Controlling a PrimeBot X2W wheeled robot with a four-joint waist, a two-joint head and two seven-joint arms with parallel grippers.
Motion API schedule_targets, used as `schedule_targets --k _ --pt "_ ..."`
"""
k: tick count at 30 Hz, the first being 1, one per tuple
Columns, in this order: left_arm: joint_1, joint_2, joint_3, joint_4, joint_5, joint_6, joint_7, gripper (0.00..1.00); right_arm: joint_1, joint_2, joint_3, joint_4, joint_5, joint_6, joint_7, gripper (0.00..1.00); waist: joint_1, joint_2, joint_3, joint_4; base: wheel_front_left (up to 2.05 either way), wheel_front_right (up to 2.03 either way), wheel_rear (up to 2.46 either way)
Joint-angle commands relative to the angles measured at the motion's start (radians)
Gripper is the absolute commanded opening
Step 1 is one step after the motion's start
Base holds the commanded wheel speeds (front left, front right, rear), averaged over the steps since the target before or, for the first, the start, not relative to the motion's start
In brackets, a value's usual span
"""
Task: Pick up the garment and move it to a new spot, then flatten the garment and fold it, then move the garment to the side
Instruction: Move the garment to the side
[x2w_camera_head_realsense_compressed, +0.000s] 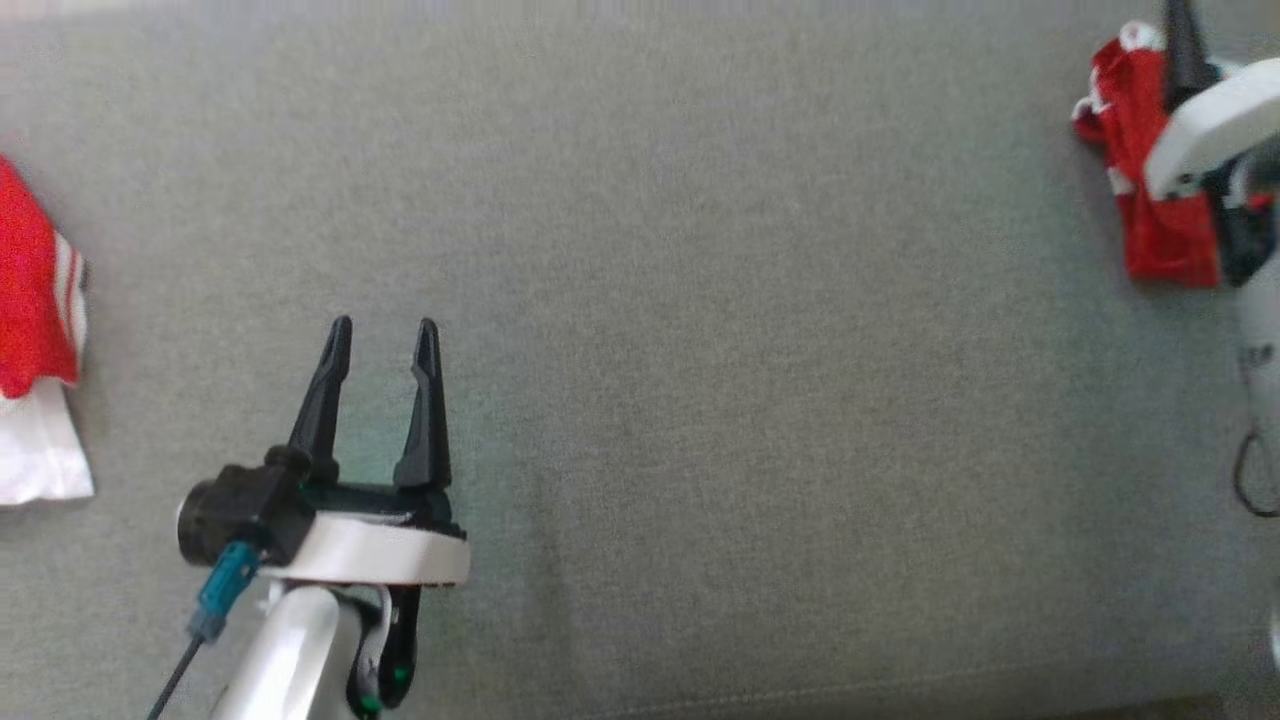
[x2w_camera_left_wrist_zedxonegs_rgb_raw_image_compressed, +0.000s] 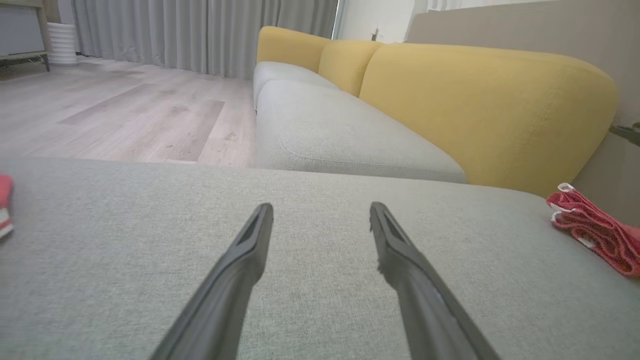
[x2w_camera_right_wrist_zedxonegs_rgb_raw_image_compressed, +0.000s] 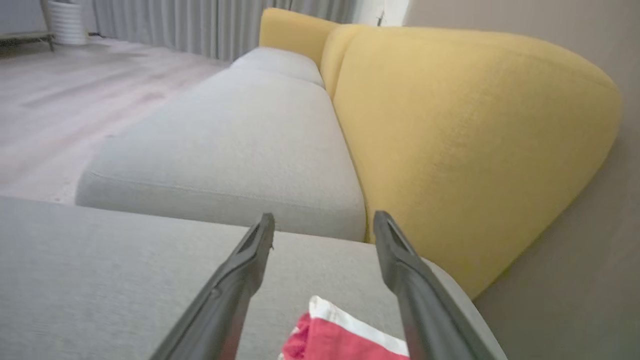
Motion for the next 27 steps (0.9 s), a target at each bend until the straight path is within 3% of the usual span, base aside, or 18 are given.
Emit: schedule_targets --k 1,12,21,27 --pt "0.008 0.002 0.045 -0.018 -0.009 0.002 -0.015 1.0 0.021 0.016 0.026 -0.043 0.01 0.007 -0.01 1.0 0.0001 0.0 -0.065 0.012 0.0 0.0 0.0" --pt "0.09 -0.021 0.072 0.072 -0.055 0.01 -0.033 1.0 0.294 0.158 0.05 -0.18 0.104 0.007 -0.027 1.0 0.0001 0.0 -0.236 0.062 0.0 0.0 0.0" --pt "0.19 -0.009 0.091 0.11 -0.064 0.023 -0.04 1.0 0.642 0.237 -0.002 -0.451 0.079 0.007 -0.025 1.0 0.0001 0.0 -0.303 0.091 0.0 0.0 0.0" --pt "0.234 -0.014 0.09 0.104 -0.064 0.025 -0.044 1.0 0.844 0.254 -0.053 -0.646 0.072 0.007 -0.009 1.0 0.0001 0.0 -0.318 0.094 0.0 0.0 0.0"
